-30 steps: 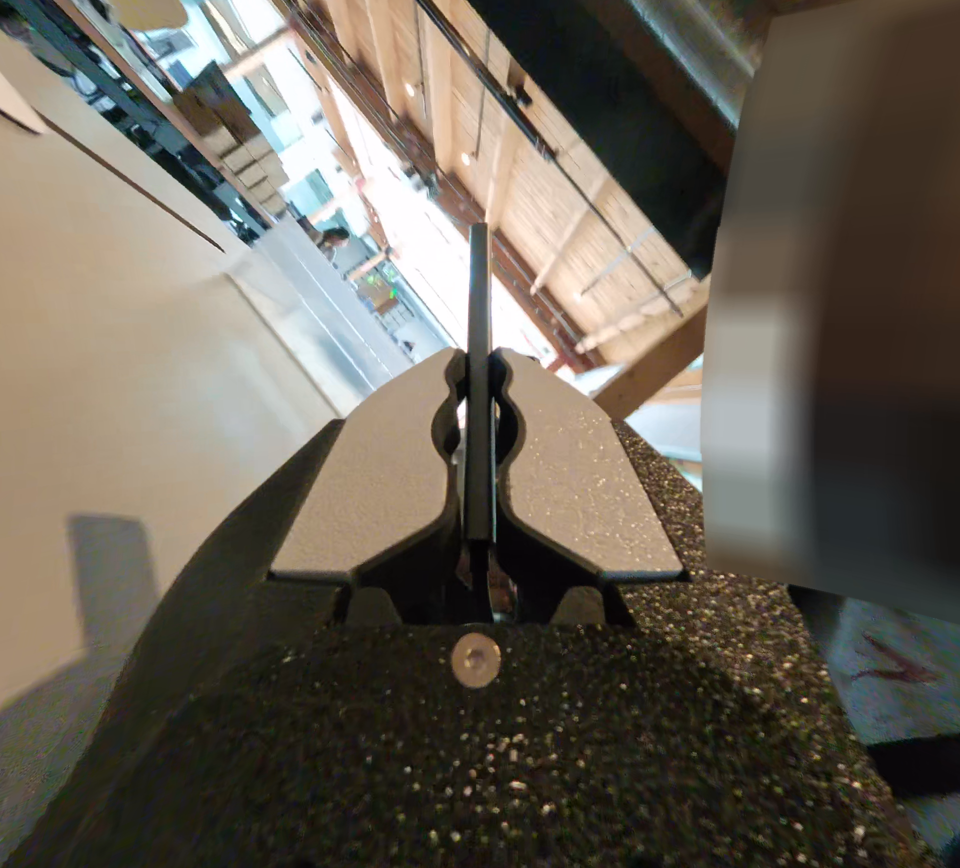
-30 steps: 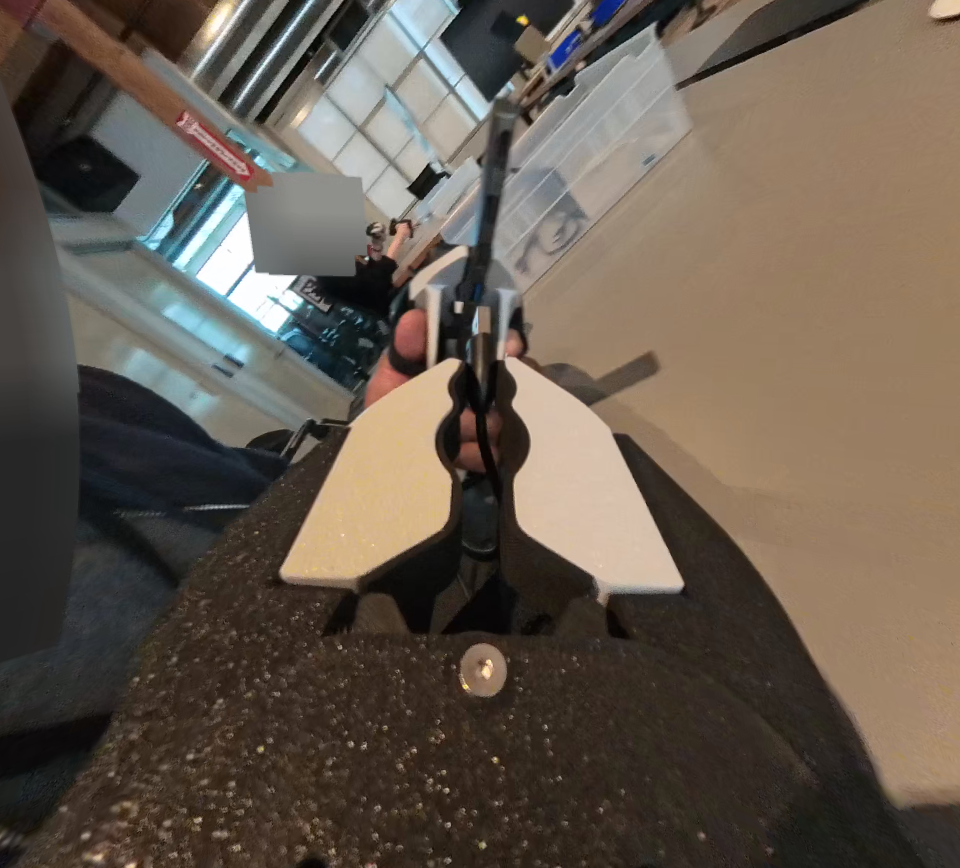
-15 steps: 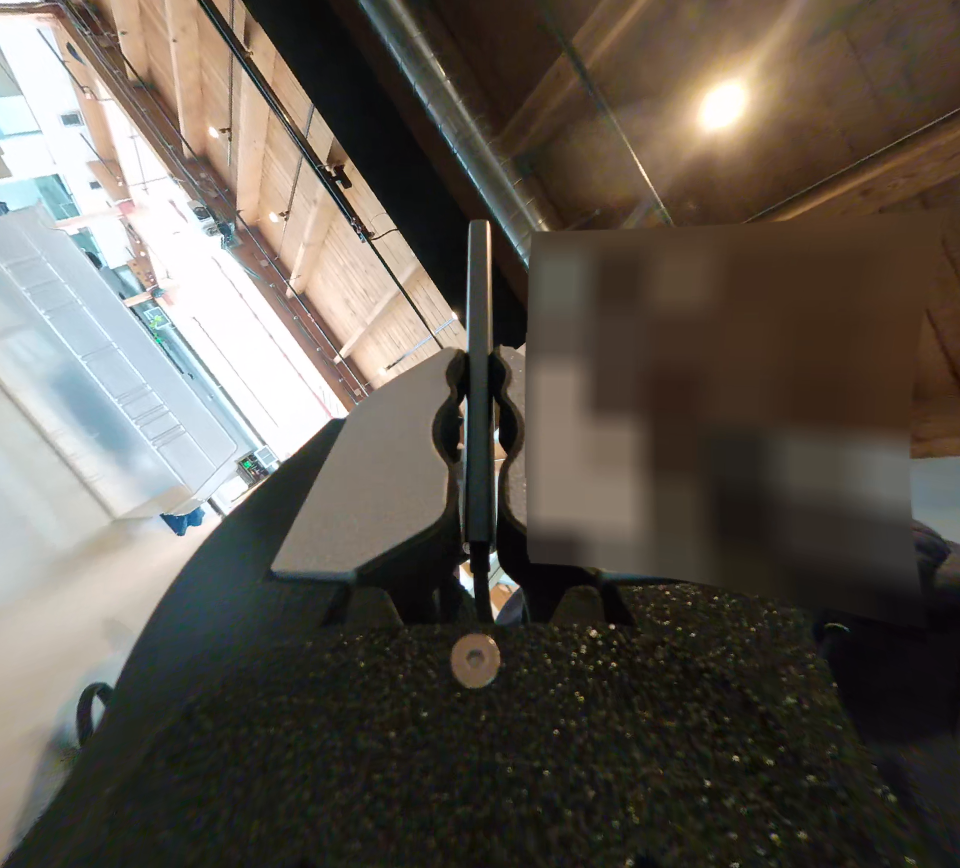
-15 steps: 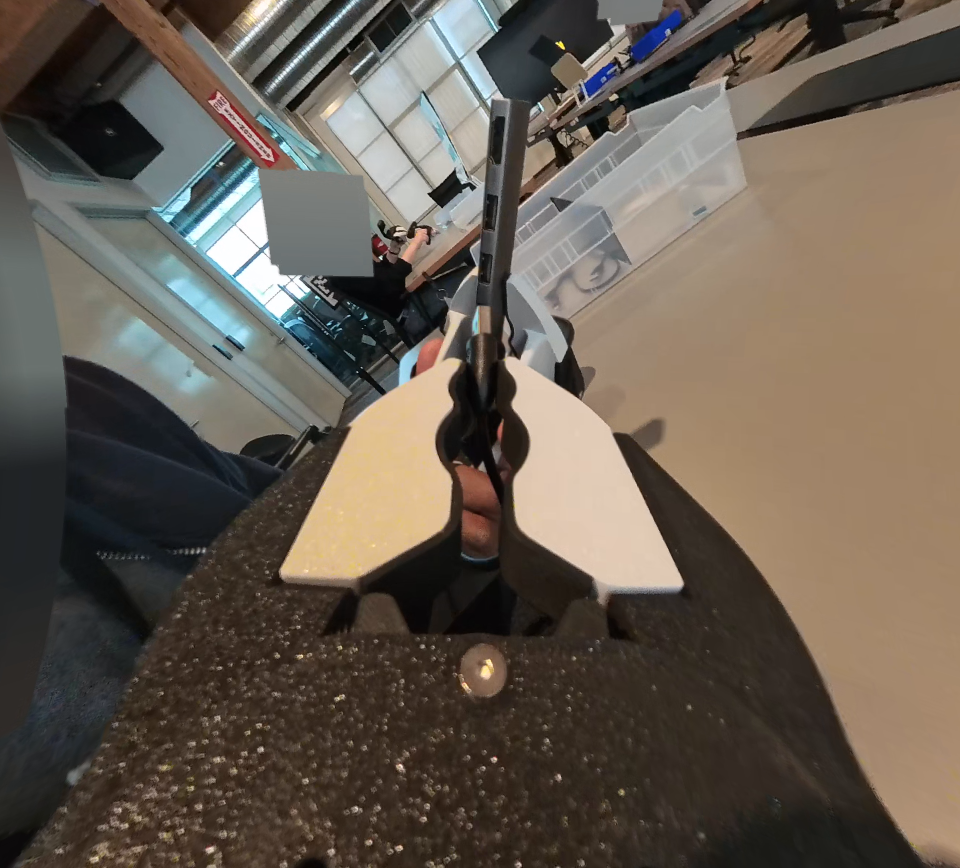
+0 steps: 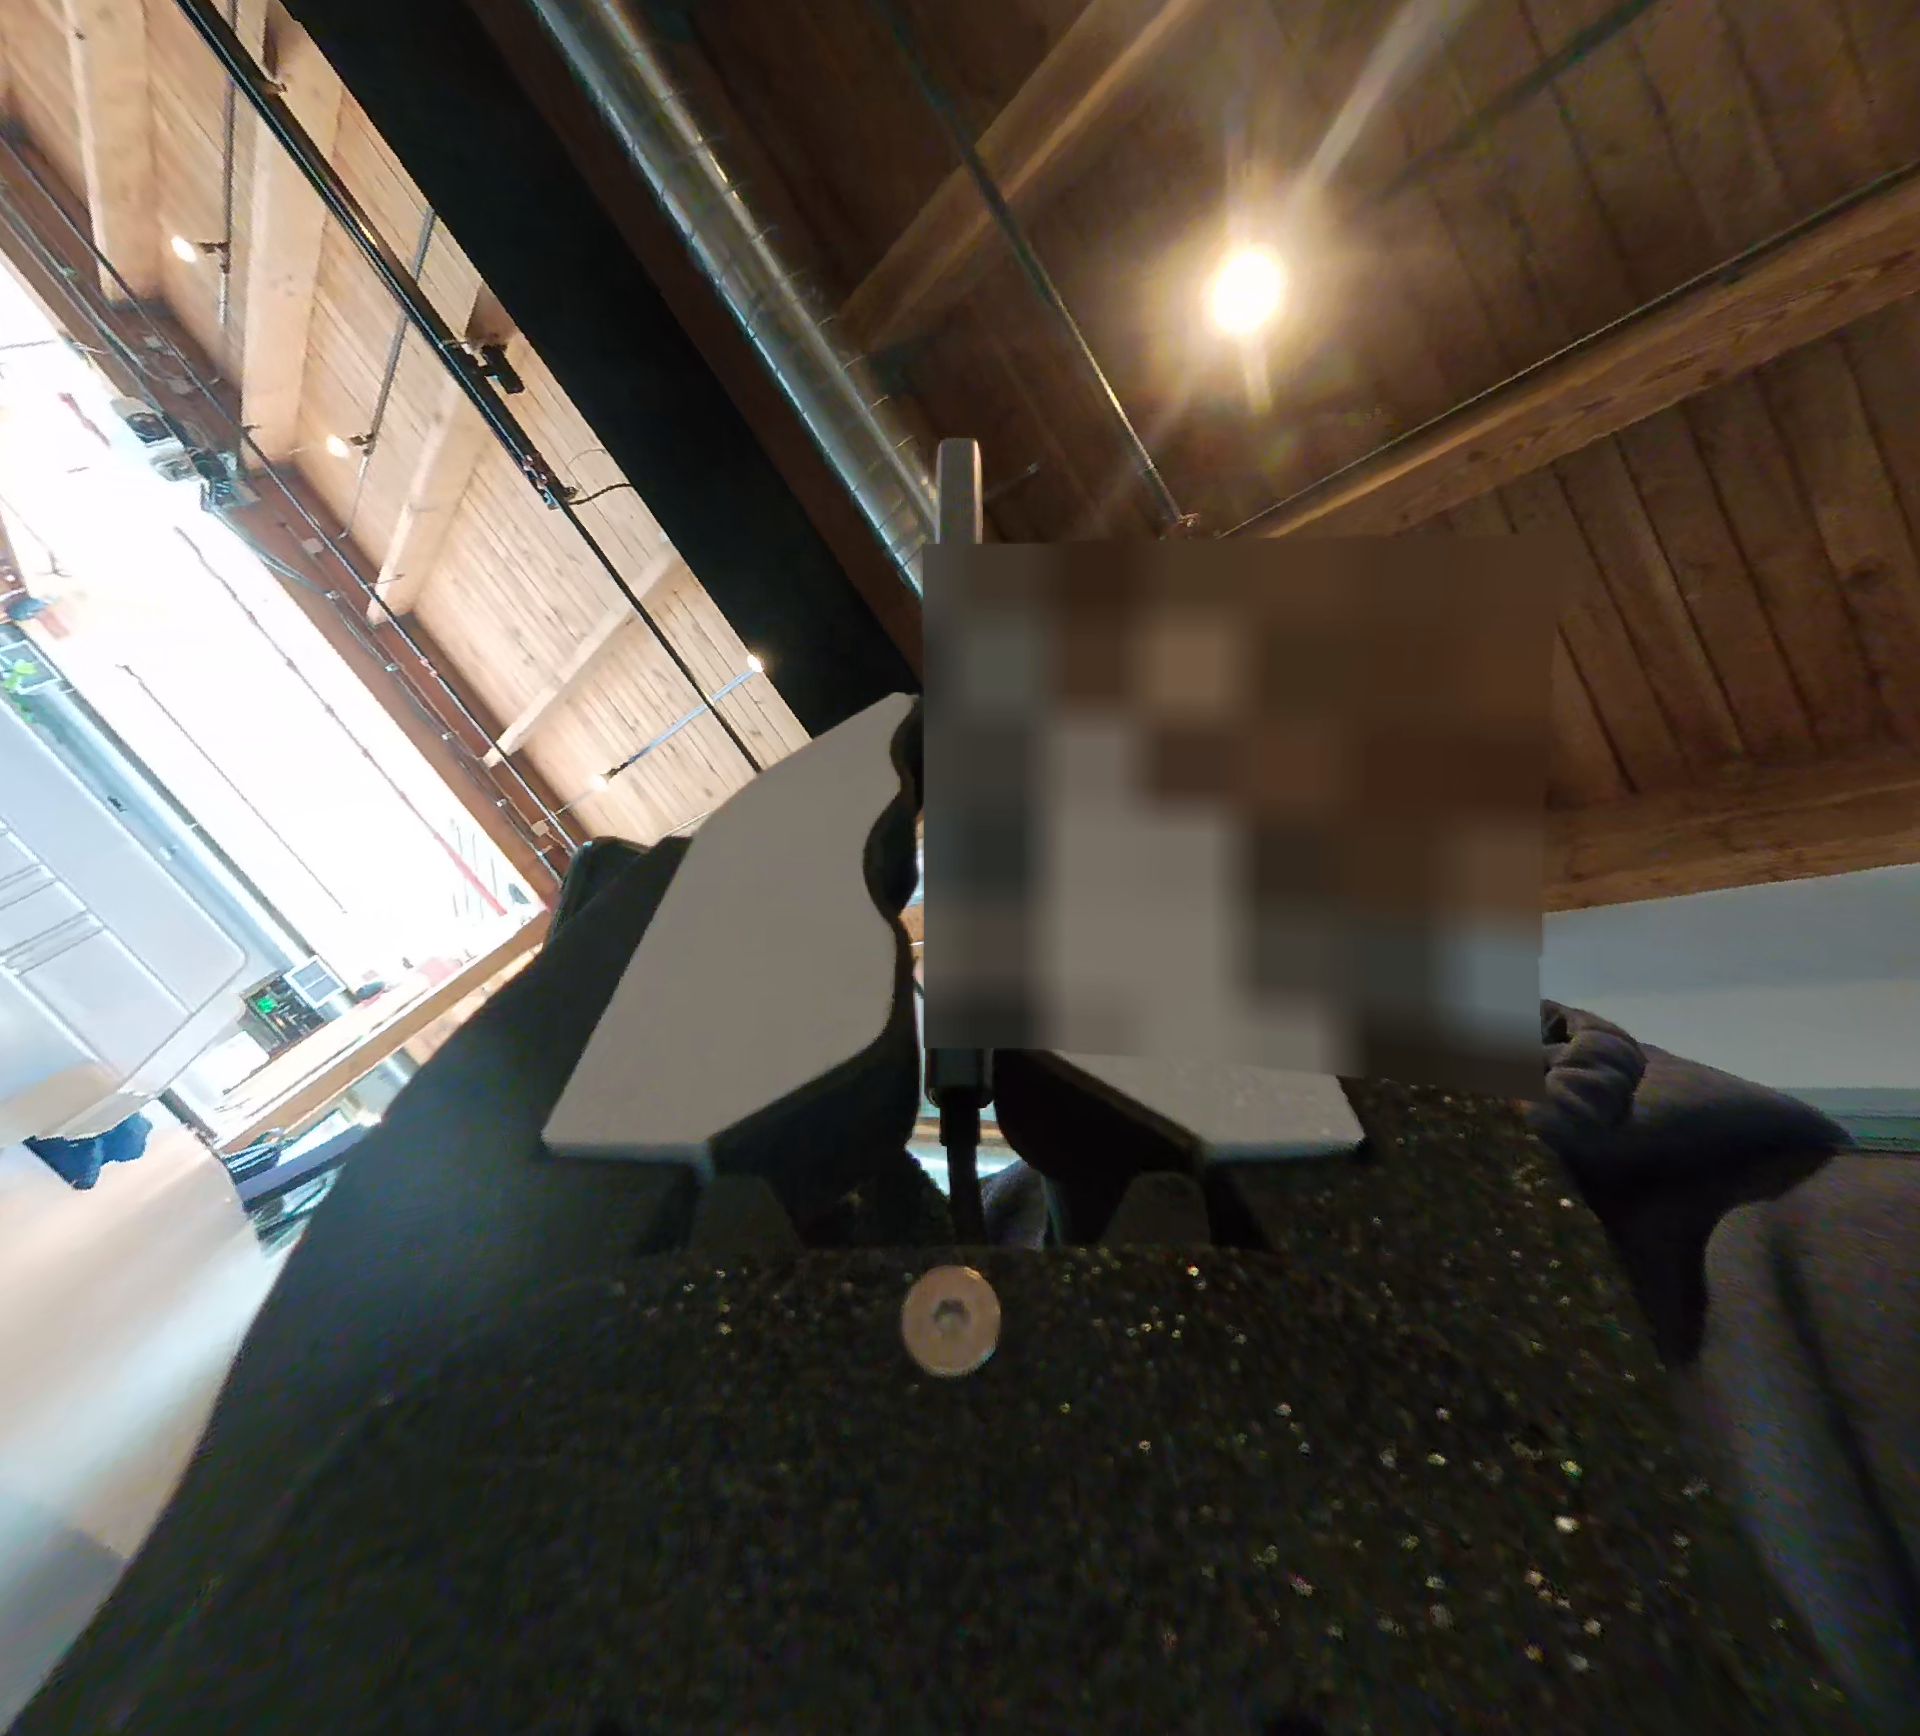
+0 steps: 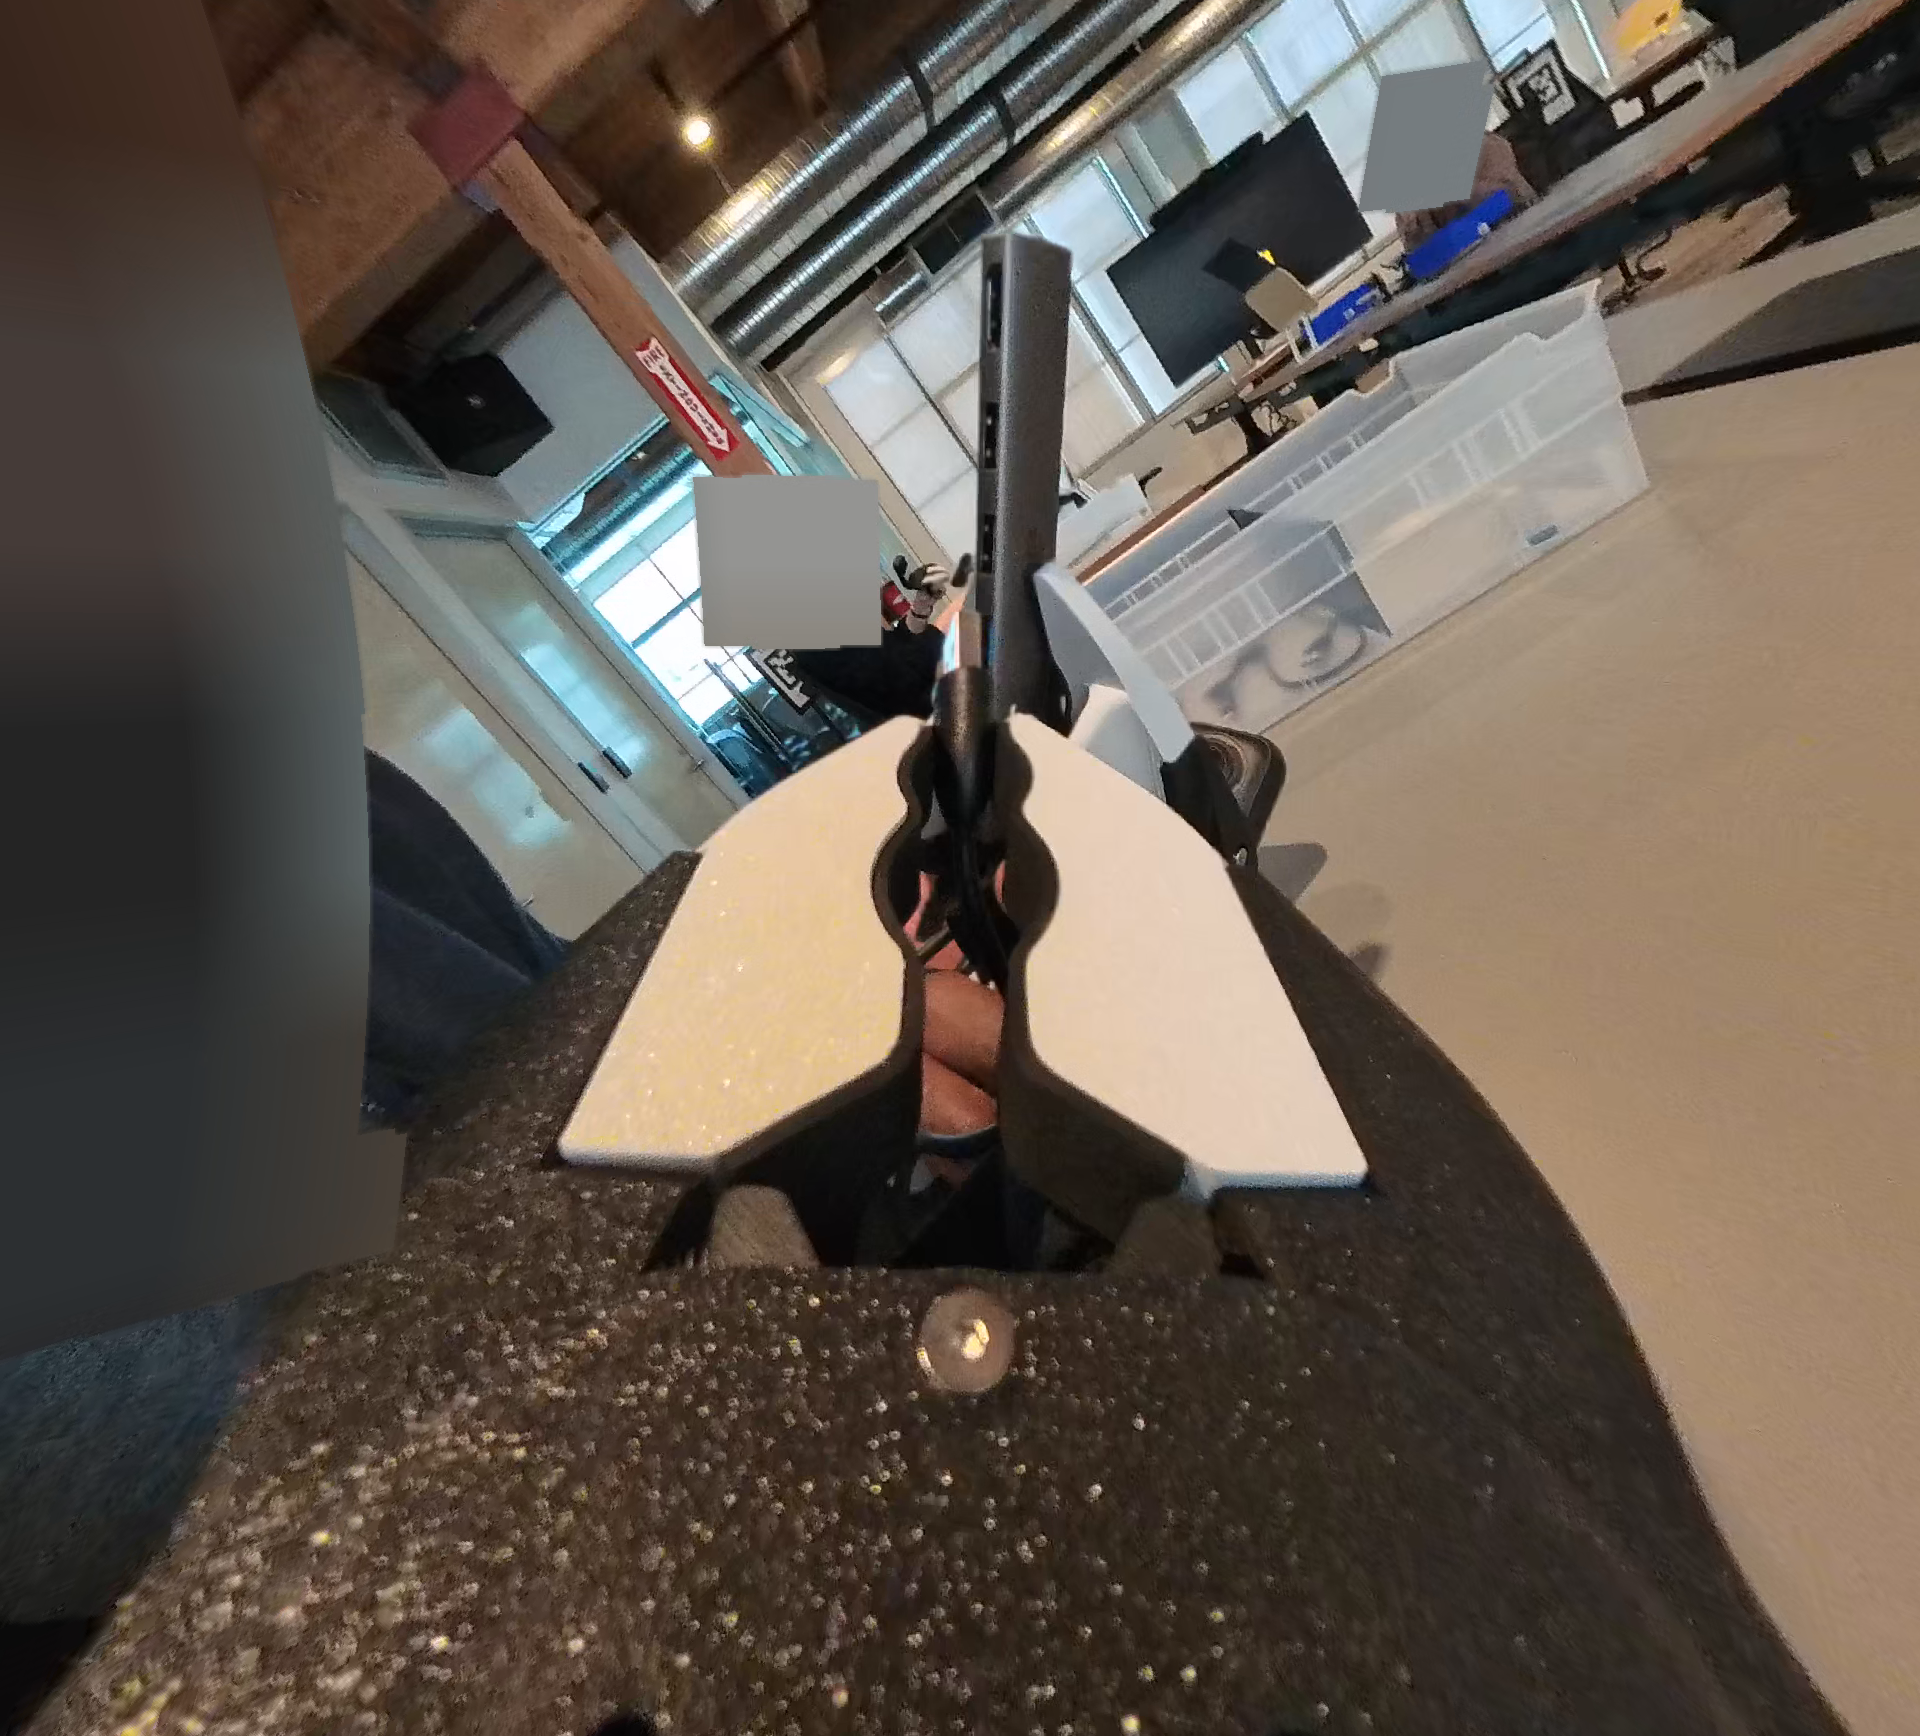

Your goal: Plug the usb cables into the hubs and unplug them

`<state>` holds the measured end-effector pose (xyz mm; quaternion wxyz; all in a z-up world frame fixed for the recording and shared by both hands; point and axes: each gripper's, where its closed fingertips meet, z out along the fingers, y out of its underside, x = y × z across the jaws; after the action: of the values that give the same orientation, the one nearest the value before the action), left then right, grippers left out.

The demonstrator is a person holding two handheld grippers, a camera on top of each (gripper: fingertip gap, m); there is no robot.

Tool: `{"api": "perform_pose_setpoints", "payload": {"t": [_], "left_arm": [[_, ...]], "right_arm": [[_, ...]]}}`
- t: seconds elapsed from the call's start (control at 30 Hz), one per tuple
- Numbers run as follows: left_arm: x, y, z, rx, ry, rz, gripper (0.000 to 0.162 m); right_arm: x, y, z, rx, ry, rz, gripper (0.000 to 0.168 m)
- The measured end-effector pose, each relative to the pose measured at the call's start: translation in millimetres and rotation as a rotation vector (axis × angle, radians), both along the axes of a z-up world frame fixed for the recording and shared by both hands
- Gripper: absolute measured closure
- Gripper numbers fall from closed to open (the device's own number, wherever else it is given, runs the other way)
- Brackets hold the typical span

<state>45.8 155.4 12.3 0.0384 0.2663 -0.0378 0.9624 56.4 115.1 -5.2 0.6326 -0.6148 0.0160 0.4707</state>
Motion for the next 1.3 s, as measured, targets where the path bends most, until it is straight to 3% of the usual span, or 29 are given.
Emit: {"api": "perform_pose_setpoints", "payload": {"t": [0.33,0.63,1.17,1.3], "left_arm": [[1,-9,1,0.035,-0.002,-0.016,0.153],[1,-25,6,0.247,0.036,0.033,0.153],[-5,-42,16,0.33,-0.006,0.009,0.153],[-7,-43,18,0.332,-0.015,0.008,0.153]], "right_arm": [[1,-10,12,0.147,-0.019,-0.015,0.158],[11,-34,31,0.362,-0.032,-0.079,0.159],[4,-53,45,0.536,-0.137,-0.145,0.158],[4,-48,41,0.509,-0.182,-0.173,0.158]]}}
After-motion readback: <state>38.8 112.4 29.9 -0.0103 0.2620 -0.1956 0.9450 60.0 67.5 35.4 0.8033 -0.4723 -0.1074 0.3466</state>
